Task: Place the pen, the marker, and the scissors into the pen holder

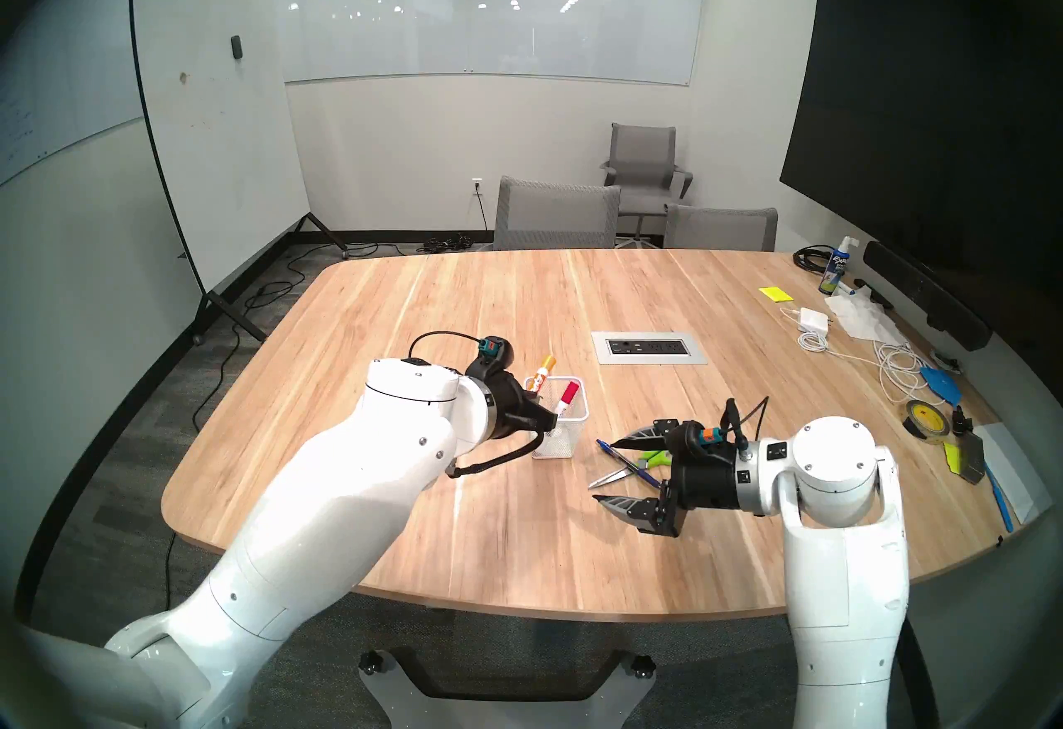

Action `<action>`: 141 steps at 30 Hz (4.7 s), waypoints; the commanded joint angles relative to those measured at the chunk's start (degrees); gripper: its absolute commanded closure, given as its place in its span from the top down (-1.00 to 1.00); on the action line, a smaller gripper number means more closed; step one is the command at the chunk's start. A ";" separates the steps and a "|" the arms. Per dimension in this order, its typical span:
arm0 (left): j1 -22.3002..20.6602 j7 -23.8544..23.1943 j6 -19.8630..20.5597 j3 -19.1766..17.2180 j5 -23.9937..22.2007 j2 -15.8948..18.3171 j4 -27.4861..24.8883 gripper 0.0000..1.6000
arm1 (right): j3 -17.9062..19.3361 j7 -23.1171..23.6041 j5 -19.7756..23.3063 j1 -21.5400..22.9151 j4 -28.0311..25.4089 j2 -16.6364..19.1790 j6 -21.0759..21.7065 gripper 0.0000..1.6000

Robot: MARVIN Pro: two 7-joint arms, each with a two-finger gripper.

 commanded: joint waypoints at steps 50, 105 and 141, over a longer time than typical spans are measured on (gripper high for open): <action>3.77 -33.06 -25.60 7.45 7.53 23.01 -6.11 -1.00 | 0.05 -0.01 0.32 0.43 -0.79 0.14 0.05 1.00; 4.25 -34.29 -26.66 7.46 8.27 22.28 -7.07 -1.00 | -0.36 -0.67 -0.68 0.22 -1.38 -0.40 0.09 1.00; 5.00 -35.13 -27.22 7.96 8.50 22.03 -6.92 -1.00 | -1.97 -3.01 -1.16 -0.33 -4.36 -2.51 -0.04 -1.00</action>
